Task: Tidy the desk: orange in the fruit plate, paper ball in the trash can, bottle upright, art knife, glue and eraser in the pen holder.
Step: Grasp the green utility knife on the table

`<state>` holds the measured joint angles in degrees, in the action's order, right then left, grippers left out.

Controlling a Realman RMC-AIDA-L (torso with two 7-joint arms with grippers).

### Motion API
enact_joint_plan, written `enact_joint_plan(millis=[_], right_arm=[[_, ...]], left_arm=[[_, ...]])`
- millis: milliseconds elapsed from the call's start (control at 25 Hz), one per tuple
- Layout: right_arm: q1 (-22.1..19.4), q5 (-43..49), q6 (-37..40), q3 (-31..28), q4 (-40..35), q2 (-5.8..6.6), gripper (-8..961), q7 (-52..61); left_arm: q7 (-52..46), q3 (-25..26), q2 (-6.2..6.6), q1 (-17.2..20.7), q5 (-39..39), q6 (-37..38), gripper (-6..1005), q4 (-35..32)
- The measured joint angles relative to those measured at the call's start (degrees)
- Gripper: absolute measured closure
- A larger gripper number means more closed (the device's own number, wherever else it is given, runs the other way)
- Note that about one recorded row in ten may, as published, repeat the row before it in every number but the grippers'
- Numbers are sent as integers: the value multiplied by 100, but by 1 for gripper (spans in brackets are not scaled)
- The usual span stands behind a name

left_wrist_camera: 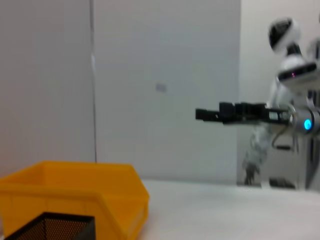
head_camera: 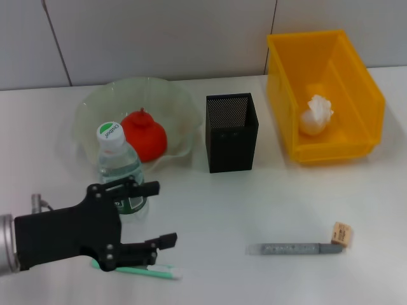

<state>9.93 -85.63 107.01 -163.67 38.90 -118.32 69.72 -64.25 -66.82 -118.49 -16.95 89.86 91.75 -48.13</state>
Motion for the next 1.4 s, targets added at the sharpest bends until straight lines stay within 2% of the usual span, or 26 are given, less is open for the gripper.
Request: enact_joint_plan(millis=[40, 80, 120, 160, 200, 240, 320, 360, 400, 440, 480, 600, 640, 680, 720, 960, 1040, 1400], right_arm=[[8, 96, -51, 1, -15, -1, 182, -1], [8, 96, -51, 1, -15, -1, 182, -1], [36, 235, -110, 1, -43, -2, 182, -2], [36, 235, -110, 1, -43, -2, 183, -2], [54, 321, -142, 2, -58, -3, 183, -3], [84, 476, -233, 3, -95, -4, 183, -4], [98, 536, -283, 5, -135, -5, 183, -4], [108, 576, -316, 6, -180, -6, 183, -4], [123, 618, -346, 9, -224, -10, 183, -5], [140, 677, -376, 11, -293, -35, 183, -7], [140, 677, -376, 11, -293, -35, 183, -7], [162, 720, -421, 15, -361, -64, 183, -15], [173, 725, -434, 18, -440, -69, 183, -20], [173, 725, -434, 18, -440, -69, 183, -20], [182, 729, -435, 20, -524, -70, 183, -57], [184, 802, -463, 20, -731, -68, 182, -265], [194, 872, -536, 20, -787, -68, 182, -298], [212, 883, -559, 28, -823, -68, 183, -310]], left_arm=[[-575, -339, 9, 144, 291, -192, 169, -911], [-575, -339, 9, 144, 291, -192, 169, -911], [-1298, -562, -6, 217, 866, -277, 169, -1880], [-1714, -697, -9, 218, 1210, -291, 169, -2410], [-1714, -697, -9, 218, 1210, -291, 169, -2410], [-2430, -969, -11, 179, 1866, -290, 169, -3286], [-2430, -969, -11, 179, 1866, -290, 169, -3286], [-2677, -1112, -11, 131, 2125, -274, 169, -3596], [-3228, -1481, -6, -85, 2782, -213, 169, -4122], [-3552, -1704, -2, -299, 3166, -147, 169, -4313], [-3552, -1704, -2, -299, 3166, -147, 169, -4313], [-4167, -2158, -14, -910, 4023, 104, 169, -4262], [-4394, -2452, -27, -1278, 4403, 171, 168, -4009], [-4394, -2452, -27, -1278, 4403, 171, 168, -4009], [-4490, -2666, -44, -1557, 4661, 177, 168, -3768], [-4657, -3156, -66, -1958, 5076, 123, 182, -3431], [-4779, -3371, -68, -2167, 5228, -11, 189, -3121], [-4881, -3621, -69, -2511, 5388, -356, 221, -2477]])
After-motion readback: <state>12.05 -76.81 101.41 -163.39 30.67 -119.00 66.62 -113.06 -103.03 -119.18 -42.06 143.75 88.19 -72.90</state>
